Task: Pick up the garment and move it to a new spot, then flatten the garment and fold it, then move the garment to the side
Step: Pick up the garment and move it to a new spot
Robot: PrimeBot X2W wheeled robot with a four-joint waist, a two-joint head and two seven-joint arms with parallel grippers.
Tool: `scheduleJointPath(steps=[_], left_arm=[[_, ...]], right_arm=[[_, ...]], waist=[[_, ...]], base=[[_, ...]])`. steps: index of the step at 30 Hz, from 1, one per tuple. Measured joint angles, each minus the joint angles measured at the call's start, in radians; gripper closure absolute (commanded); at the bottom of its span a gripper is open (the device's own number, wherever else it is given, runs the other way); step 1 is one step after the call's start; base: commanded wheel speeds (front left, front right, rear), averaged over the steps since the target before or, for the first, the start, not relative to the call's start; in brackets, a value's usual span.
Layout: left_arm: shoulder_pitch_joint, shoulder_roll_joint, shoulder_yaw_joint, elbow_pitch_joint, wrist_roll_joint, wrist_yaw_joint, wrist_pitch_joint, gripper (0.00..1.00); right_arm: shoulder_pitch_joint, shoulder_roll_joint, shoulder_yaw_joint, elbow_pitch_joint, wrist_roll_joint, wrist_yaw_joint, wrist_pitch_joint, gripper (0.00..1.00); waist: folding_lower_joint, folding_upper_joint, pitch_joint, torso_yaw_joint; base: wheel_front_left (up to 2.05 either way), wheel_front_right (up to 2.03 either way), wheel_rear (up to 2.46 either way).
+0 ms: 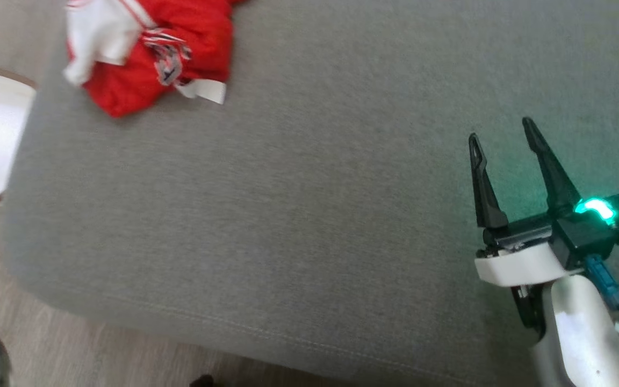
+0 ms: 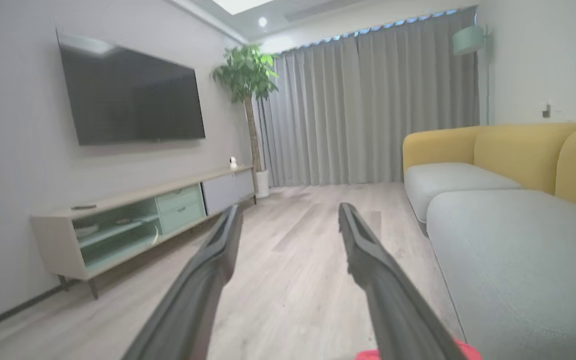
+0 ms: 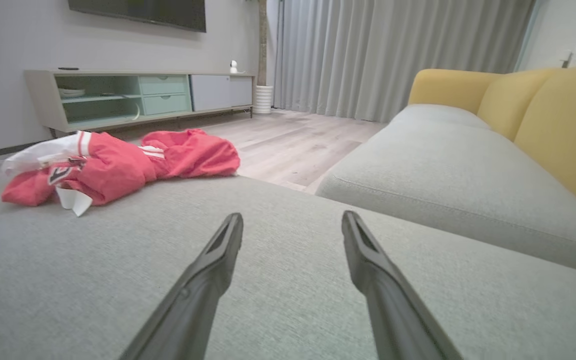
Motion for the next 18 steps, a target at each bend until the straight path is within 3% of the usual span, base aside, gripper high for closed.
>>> scheduleJointPath(steps=[7,18], left_arm=[[-0.103,0.034,0.002,0.247,-0.015,-0.007,0.089,0.00],[-0.152,0.018,-0.023,0.517,-0.076,-0.046,0.132,0.00]], right_arm=[[-0.031,-0.001,0.010,-0.046,-0.028,0.000,0.000,0.00],[-0.040,-0.001,-0.032,-0.141,-0.069,0.000,-0.002,0.00]], waist=[[0.0000,0.0000,0.098,-0.070],[-0.0002,0.0000,0.244,-0.153]], base=[[0.00,0.00,0.00],[0.00,0.00,0.00]])
